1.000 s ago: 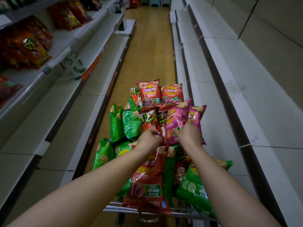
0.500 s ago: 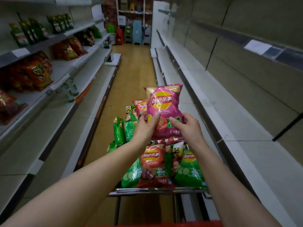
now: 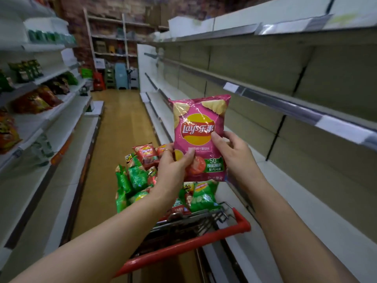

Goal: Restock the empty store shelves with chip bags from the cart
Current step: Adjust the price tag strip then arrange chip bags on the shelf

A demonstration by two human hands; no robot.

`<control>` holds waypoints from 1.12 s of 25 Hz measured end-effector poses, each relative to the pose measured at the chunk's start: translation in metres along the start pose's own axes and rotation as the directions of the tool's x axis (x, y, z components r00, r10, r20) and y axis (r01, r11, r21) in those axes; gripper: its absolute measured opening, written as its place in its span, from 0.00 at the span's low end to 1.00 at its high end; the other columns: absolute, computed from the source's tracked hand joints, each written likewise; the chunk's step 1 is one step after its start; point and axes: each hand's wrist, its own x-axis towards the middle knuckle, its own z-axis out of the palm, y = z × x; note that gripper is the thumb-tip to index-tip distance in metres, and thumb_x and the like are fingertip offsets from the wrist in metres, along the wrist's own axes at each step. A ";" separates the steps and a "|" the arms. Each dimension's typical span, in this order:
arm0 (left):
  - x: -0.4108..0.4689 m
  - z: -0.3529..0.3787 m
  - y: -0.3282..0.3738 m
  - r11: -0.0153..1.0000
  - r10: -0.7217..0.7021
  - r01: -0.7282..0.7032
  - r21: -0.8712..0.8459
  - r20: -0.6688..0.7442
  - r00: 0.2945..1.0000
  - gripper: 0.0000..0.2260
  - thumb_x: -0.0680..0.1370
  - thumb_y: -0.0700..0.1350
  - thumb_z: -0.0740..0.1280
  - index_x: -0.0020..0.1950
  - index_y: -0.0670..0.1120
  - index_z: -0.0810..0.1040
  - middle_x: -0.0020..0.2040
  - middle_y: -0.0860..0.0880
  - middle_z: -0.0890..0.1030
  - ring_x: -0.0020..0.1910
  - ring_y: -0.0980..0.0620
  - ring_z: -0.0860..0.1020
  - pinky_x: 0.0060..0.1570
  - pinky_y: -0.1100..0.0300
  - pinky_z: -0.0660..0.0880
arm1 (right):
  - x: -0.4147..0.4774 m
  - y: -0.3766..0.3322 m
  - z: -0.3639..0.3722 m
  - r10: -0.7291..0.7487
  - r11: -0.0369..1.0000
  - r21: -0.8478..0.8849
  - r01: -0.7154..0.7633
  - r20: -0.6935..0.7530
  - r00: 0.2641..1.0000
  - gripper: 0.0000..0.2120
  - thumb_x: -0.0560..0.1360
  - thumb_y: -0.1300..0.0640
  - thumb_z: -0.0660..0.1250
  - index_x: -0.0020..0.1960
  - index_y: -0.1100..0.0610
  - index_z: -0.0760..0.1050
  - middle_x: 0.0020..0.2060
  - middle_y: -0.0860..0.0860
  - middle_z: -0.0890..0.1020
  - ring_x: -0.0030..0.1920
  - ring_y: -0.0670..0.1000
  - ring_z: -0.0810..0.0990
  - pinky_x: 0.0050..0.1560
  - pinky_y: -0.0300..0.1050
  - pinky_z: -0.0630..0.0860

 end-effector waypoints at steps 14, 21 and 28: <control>-0.182 0.215 0.036 0.995 -0.055 0.090 -0.045 0.505 0.861 0.15 0.71 0.47 0.70 0.56 0.48 0.73 0.47 0.49 0.84 0.43 0.51 0.84 0.38 0.60 0.81 | -0.222 -0.122 -0.204 -0.331 0.873 -0.486 0.041 -0.530 0.781 0.10 0.77 0.44 0.59 0.49 0.49 0.73 0.42 0.46 0.82 0.39 0.44 0.82 0.40 0.45 0.81; -0.319 0.318 0.023 0.978 -0.158 0.210 0.002 0.664 0.731 0.10 0.73 0.46 0.70 0.51 0.47 0.73 0.43 0.49 0.85 0.37 0.52 0.84 0.31 0.61 0.79 | -0.380 -0.155 -0.303 -0.356 0.798 -0.576 -0.179 -0.689 0.631 0.15 0.77 0.43 0.59 0.46 0.54 0.73 0.38 0.45 0.81 0.38 0.45 0.81 0.40 0.47 0.79; -0.441 0.383 0.014 0.957 -0.250 0.264 0.117 0.797 0.550 0.12 0.73 0.47 0.70 0.52 0.44 0.73 0.37 0.49 0.84 0.31 0.53 0.83 0.27 0.63 0.76 | -0.517 -0.176 -0.363 -0.343 0.755 -0.547 -0.362 -0.800 0.493 0.17 0.77 0.42 0.57 0.39 0.53 0.70 0.37 0.49 0.80 0.38 0.48 0.79 0.36 0.45 0.74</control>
